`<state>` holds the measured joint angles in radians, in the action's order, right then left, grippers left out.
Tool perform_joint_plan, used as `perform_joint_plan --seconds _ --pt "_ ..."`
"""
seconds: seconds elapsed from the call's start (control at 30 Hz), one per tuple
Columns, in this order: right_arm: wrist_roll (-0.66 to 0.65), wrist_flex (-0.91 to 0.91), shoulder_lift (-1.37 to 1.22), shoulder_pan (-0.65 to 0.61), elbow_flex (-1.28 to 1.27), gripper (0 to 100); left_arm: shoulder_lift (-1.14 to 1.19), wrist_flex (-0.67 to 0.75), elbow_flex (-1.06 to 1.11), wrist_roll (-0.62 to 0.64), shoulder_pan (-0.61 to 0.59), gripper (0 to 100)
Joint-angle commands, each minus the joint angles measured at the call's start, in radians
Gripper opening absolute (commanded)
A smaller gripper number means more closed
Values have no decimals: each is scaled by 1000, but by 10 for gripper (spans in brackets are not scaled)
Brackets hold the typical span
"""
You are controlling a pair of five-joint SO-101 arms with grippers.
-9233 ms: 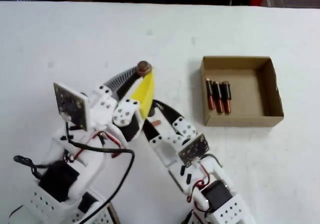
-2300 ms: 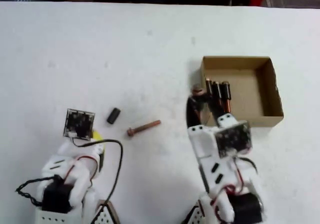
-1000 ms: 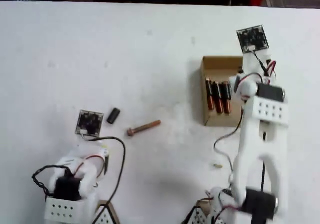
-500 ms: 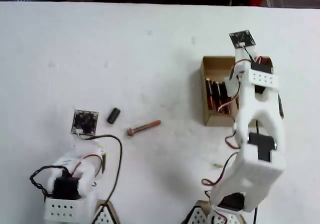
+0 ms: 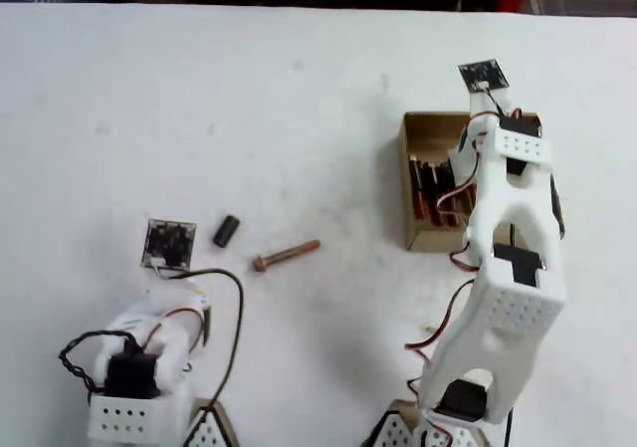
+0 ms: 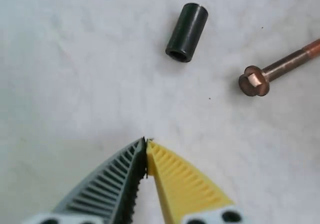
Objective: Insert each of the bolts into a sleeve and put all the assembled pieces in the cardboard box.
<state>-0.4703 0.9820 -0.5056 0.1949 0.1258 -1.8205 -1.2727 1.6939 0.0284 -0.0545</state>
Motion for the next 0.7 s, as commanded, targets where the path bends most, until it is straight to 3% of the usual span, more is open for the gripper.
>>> perform_joint_plan --seconds 0.0,0.1,0.33,0.67 --pt "-6 5 15 -2 44 22 -7 -11 -2 11 -8 24" --pt "-5 5 15 -5 44 43 -7 -11 -2 11 -8 24" --pt "-8 70 22 -16 68 229 -7 -11 -2 11 -8 24" --pt "-3 371 231 -71 308 234 -7 -11 -2 11 -10 24"
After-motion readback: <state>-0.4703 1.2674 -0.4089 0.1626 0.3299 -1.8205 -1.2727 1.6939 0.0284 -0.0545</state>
